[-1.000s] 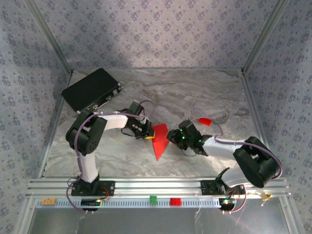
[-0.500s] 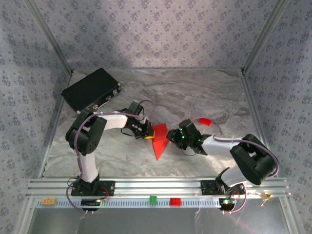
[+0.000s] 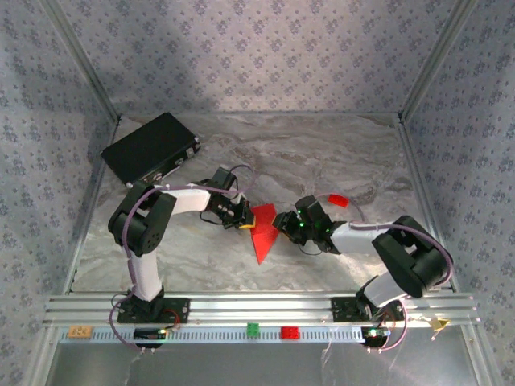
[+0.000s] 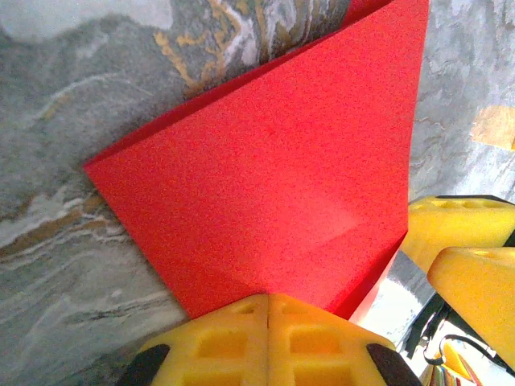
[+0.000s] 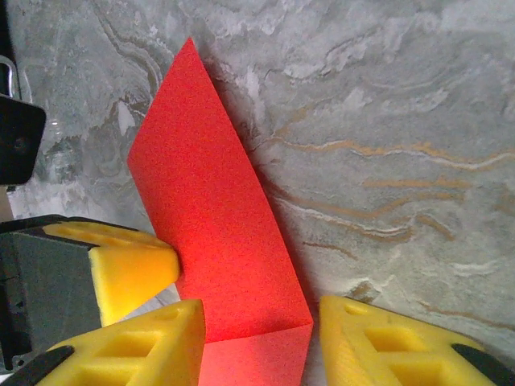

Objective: Fold a paper plane with a square sheet of paper (pick it up from the middle)
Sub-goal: Fold the wing for the fifth time at the center of the table.

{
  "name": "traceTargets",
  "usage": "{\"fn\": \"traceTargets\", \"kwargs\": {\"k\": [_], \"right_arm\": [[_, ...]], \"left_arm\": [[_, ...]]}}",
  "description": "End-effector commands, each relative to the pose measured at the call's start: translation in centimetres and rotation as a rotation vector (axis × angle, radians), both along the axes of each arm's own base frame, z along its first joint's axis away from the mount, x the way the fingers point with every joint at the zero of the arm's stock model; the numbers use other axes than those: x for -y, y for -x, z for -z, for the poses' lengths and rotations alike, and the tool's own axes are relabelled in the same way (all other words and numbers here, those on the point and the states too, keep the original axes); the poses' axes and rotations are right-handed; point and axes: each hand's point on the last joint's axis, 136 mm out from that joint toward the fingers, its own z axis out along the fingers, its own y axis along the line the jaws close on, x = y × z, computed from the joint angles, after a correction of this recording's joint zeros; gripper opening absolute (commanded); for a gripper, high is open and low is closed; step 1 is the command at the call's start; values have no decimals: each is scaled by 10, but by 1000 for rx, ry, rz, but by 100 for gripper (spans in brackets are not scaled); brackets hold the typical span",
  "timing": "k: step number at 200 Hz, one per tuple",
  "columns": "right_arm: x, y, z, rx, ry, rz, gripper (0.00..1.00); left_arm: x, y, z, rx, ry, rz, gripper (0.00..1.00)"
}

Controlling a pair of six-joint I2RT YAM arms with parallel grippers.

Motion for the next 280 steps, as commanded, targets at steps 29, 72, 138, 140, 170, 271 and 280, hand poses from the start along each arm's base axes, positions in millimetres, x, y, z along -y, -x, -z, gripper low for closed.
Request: {"fn": "traceTargets", "kwargs": {"k": [29, 72, 138, 140, 170, 271, 280], "right_arm": [[-8, -4, -5, 32, -52, -24, 40], [-14, -8, -9, 59, -67, -60, 36], [-18, -12, -7, 69, -98, -111, 32], [-18, -13, -7, 69, -98, -113, 32], [-16, -14, -6, 66, -98, -118, 28], [8, -14, 0, 61, -59, 26, 7], [13, -13, 1, 61, -54, 54, 7]], "left_arm": [[0, -3, 1, 16, 16, 10, 0], [0, -3, 0, 16, 17, 12, 0], [0, -2, 1, 16, 17, 12, 0], [0, -2, 2, 15, 15, 11, 0], [0, -2, 1, 14, 16, 11, 0], [3, -10, -29, 88, 63, -19, 6], [4, -11, -33, 91, 69, -24, 6]]}}
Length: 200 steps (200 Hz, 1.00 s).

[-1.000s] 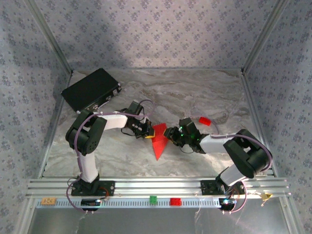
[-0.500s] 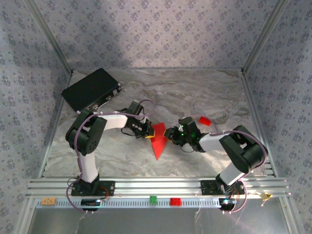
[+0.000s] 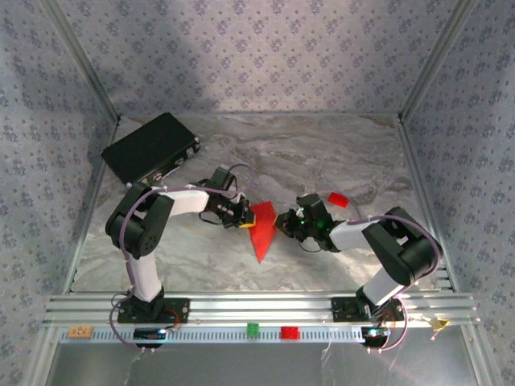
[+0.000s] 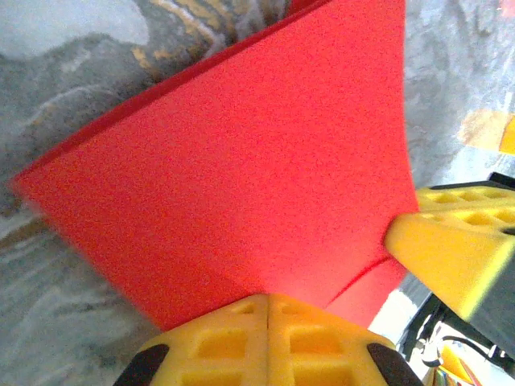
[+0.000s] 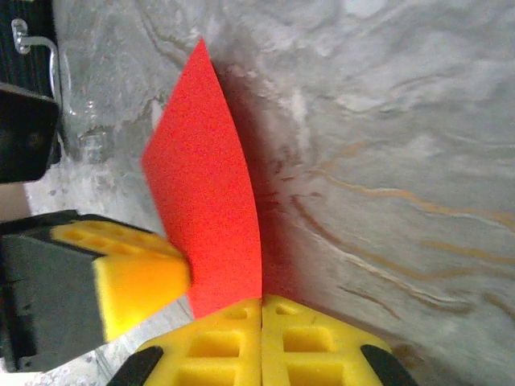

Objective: Fold a paper plane with a square sheet of paper (pick it up from the middle)
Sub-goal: Fold the wing for the fifth time at the center of the table.

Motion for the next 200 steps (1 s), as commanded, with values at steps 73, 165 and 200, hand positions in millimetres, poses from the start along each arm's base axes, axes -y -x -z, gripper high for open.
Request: {"fn": "traceTargets", "kwargs": {"k": [73, 165, 200], "right_arm": [[35, 12, -4, -9, 42, 265, 9], [20, 12, -12, 10, 7, 182, 12], [13, 9, -16, 28, -13, 138, 16]], "left_arm": [[22, 2, -22, 30, 71, 29, 6], [23, 9, 5, -30, 29, 41, 0], [21, 10, 13, -44, 13, 43, 0]]}}
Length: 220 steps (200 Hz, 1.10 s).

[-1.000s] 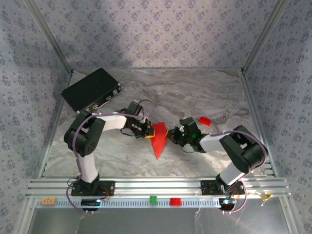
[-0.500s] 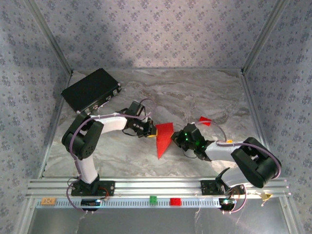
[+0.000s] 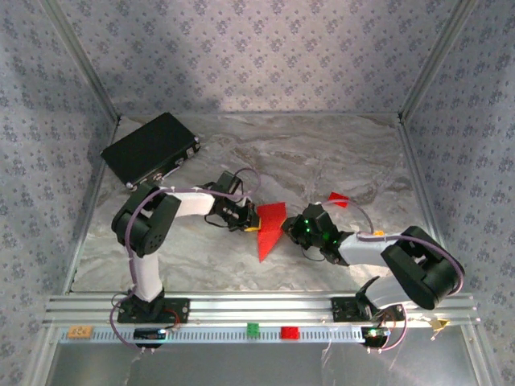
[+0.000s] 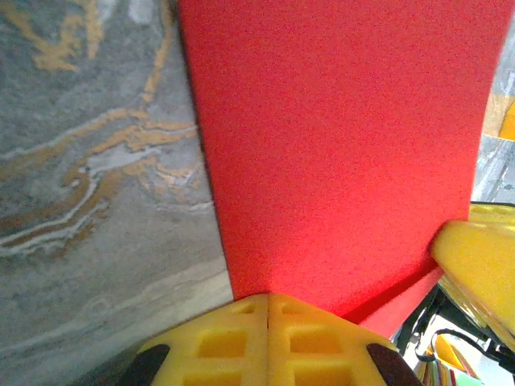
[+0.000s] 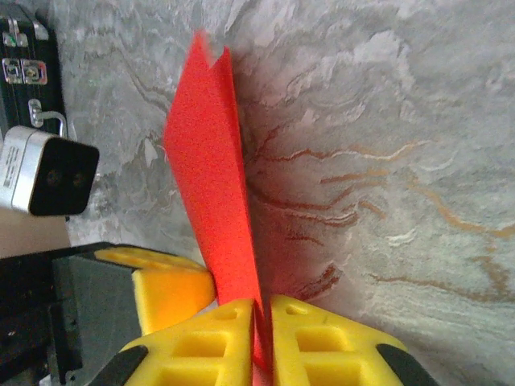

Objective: Fold a paper plane with a square sheet of paper (pick it up from the middle)
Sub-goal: Fold the wing for the fifth time at the center of the table.

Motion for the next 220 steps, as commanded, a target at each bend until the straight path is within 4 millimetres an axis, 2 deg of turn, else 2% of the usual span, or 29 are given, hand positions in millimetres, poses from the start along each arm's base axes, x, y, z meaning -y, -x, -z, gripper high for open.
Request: {"fn": "traceTargets", "kwargs": {"k": [1, 59, 156, 220], "right_arm": [[-8, -5, -7, 31, -11, -45, 16], [-12, -8, -13, 61, -13, -141, 22], [-14, -14, -23, 105, -34, -254, 25], [-17, -17, -18, 91, -41, -281, 26]], "left_arm": [[3, -3, 1, -3, -1, 11, 0], [2, -2, 5, -7, -12, 14, 0], [3, -2, 5, -5, -12, 17, 0], [2, -2, 4, -3, -11, 16, 0]]}}
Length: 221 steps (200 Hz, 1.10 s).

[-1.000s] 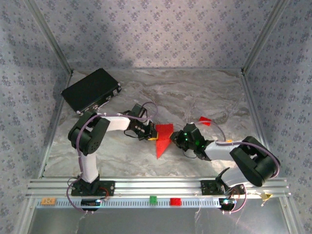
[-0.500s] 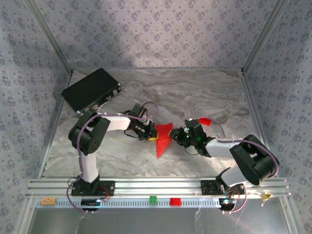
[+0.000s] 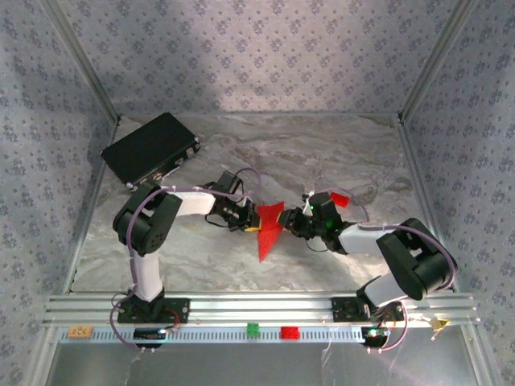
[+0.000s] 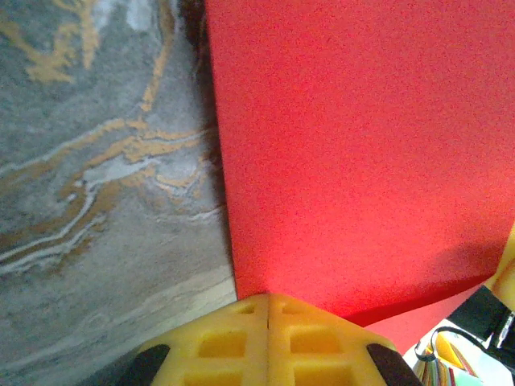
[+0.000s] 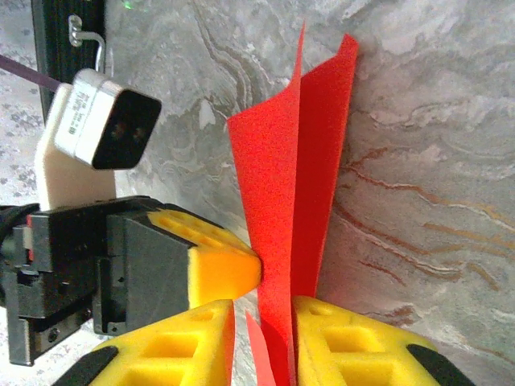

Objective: Fold a paper plane with a square sheet of paper (pick it up from the middle)
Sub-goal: Fold the wing for the fifth time at the center of the table.

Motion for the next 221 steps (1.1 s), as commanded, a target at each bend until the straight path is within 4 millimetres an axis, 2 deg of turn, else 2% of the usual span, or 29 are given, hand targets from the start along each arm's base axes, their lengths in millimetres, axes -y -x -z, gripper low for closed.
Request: {"fn": "traceTargets", "kwargs": {"k": [1, 86, 139, 186, 207, 221], "right_arm": [[-6, -4, -4, 14, -7, -39, 26], [-14, -8, 6, -7, -31, -101, 26], [-7, -13, 10, -21, -25, -112, 24], [-4, -15, 11, -34, -17, -132, 16], [-1, -15, 11, -42, -13, -116, 10], [0, -16, 10, -45, -17, -103, 8]], "left_arm": [[1, -1, 4, -1, -15, 11, 0], [1, 0, 4, -3, -13, 16, 0], [1, -1, 3, -3, -11, 15, 0], [1, -1, 1, 4, -6, 17, 0], [2, -3, -10, 26, 8, 11, 0], [2, -5, -20, 54, 13, 4, 4]]}}
